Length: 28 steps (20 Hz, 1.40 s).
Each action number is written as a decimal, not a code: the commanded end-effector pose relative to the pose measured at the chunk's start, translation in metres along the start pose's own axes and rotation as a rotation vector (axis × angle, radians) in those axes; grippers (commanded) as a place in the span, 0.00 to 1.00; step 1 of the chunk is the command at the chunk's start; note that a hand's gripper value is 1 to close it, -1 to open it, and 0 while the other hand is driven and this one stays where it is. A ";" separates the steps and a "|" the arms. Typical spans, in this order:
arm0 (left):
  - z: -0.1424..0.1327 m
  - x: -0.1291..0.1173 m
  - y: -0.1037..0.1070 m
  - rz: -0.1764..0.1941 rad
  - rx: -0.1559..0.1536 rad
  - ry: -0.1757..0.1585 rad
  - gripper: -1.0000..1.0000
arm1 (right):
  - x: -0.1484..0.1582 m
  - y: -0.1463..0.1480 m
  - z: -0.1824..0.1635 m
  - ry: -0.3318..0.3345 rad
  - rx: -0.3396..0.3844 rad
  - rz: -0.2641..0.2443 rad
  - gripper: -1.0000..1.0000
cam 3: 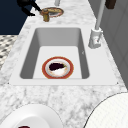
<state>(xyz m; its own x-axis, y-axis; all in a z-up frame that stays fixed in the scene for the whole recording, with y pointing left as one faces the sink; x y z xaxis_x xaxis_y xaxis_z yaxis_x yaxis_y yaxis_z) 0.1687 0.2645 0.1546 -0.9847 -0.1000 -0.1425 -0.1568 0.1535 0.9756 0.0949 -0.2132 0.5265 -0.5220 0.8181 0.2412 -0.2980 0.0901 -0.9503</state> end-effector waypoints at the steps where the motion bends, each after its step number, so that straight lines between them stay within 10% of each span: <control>1: 0.000 0.000 0.000 0.000 0.000 0.000 0.50 | -0.036 0.004 -0.011 -0.003 -0.004 0.001 0.00; 28: 0.000 0.000 0.000 0.000 0.000 0.000 0.50 | -0.180 -0.115 0.010 -0.403 0.033 -0.161 0.00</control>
<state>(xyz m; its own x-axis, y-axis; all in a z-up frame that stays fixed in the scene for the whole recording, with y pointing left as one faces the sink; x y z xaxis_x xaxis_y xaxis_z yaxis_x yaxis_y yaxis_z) 0.1687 0.2645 0.1546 -0.9847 -0.1000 -0.1425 -0.1568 0.1535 0.9756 0.1926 -0.3585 0.5919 -0.7344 0.5069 0.4513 -0.4412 0.1488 -0.8850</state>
